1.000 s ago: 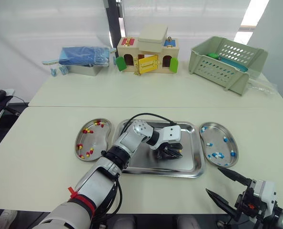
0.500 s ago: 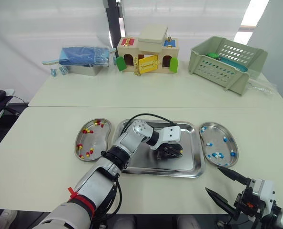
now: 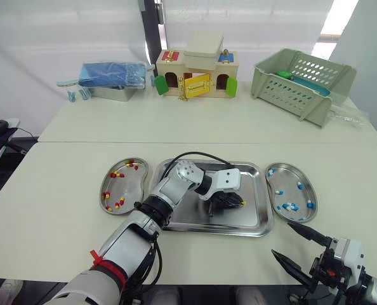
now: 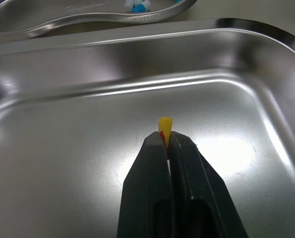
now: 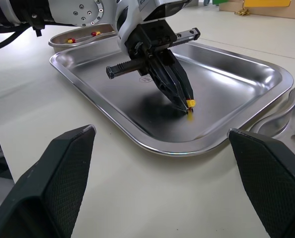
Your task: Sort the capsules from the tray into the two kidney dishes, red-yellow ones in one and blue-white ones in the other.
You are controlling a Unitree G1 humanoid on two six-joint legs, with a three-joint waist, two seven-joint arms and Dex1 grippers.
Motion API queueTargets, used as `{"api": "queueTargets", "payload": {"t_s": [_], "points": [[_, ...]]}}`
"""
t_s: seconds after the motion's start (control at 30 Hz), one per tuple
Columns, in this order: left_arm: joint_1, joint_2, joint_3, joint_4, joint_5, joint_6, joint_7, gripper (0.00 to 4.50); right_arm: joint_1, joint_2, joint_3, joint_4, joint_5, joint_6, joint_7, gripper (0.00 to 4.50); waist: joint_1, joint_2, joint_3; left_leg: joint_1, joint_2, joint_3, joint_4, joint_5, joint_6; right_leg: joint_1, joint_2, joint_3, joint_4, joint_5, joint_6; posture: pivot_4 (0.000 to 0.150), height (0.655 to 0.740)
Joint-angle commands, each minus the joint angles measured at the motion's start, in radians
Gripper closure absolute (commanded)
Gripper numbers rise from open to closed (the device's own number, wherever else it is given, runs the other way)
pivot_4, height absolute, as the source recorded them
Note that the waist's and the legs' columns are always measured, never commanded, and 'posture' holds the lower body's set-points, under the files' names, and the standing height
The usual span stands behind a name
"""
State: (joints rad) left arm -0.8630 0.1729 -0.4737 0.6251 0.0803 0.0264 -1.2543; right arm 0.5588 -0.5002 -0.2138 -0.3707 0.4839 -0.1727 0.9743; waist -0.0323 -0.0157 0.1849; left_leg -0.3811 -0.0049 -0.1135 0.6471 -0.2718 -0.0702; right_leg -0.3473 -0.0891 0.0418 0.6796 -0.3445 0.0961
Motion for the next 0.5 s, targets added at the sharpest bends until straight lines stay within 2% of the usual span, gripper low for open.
{"api": "queueTargets", "payload": {"t_s": [0.03, 0.17, 0.27, 0.5], "points": [[0.018, 0.01, -0.013, -0.001, 0.022, -0.005, 0.003, 4.47, -0.001, -0.004, -0.003, -0.025, -0.002, -0.011, -0.007, 0.0, 0.0, 0.0, 0.0, 0.0, 0.0, 0.0, 0.0, 0.0, 0.0, 0.0, 0.0, 0.0, 0.0, 0.0, 0.0, 0.15, 0.74], [0.015, 0.017, 0.006, -0.017, 0.01, -0.005, 0.007, 4.47, -0.003, -0.004, 0.002, -0.027, -0.002, -0.011, -0.009, 0.0, 0.0, 0.0, 0.0, 0.0, 0.0, 0.0, 0.0, 0.0, 0.0, 0.0, 0.0, 0.0, 0.0, 0.0, 0.0, 0.15, 0.74], [0.025, 0.053, 0.047, -0.104, -0.028, 0.052, -0.005, 4.47, -0.002, -0.011, 0.008, -0.041, 0.003, -0.008, -0.002, 0.0, -0.004, 0.0, 0.0, 0.0, 0.0, 0.0, 0.0, 0.0, 0.0, 0.0, 0.0, 0.0, 0.0, 0.0, 0.0, 0.15, 0.74], [0.162, 0.257, 0.194, -0.518, -0.151, 0.34, -0.003, 4.47, -0.019, -0.083, 0.025, -0.069, 0.033, 0.009, 0.074, 0.0, -0.008, 0.001, 0.0, 0.0, 0.0, -0.001, 0.0, 0.0, 0.0, -0.001, 0.0, 0.0, 0.001, 0.0, 0.0, 0.15, 0.74]]}}
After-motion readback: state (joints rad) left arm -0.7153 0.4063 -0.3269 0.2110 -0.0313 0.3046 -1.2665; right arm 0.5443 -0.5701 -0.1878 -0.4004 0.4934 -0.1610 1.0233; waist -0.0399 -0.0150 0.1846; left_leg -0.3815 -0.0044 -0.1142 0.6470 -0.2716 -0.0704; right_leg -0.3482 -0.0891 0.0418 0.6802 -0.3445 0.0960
